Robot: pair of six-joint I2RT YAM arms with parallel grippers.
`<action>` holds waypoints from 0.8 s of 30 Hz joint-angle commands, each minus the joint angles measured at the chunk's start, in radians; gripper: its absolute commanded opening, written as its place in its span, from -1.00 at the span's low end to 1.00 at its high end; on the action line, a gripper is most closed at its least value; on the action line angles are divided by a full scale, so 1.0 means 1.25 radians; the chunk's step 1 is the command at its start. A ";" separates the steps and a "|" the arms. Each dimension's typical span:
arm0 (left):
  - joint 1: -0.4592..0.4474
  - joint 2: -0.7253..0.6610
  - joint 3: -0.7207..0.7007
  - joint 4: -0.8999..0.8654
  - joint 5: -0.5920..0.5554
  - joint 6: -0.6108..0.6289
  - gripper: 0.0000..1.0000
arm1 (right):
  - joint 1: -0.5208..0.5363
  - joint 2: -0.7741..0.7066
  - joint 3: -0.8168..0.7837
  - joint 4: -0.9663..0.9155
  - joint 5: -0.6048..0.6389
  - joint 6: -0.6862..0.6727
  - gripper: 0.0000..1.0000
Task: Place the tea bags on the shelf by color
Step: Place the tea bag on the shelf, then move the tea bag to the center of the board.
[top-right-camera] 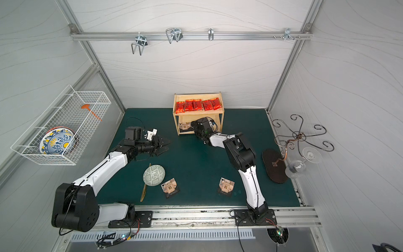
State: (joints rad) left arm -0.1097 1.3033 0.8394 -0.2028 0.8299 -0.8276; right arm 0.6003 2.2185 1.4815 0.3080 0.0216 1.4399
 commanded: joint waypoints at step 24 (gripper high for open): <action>0.017 -0.047 0.050 -0.181 -0.150 0.091 0.22 | 0.288 -0.451 -0.411 -0.257 -0.024 -0.922 0.18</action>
State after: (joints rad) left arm -0.0933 1.2636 0.8589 -0.3889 0.7017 -0.7395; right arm 0.8257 1.6787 1.0592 -0.0154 -0.0948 0.6472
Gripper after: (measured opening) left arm 0.612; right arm 0.573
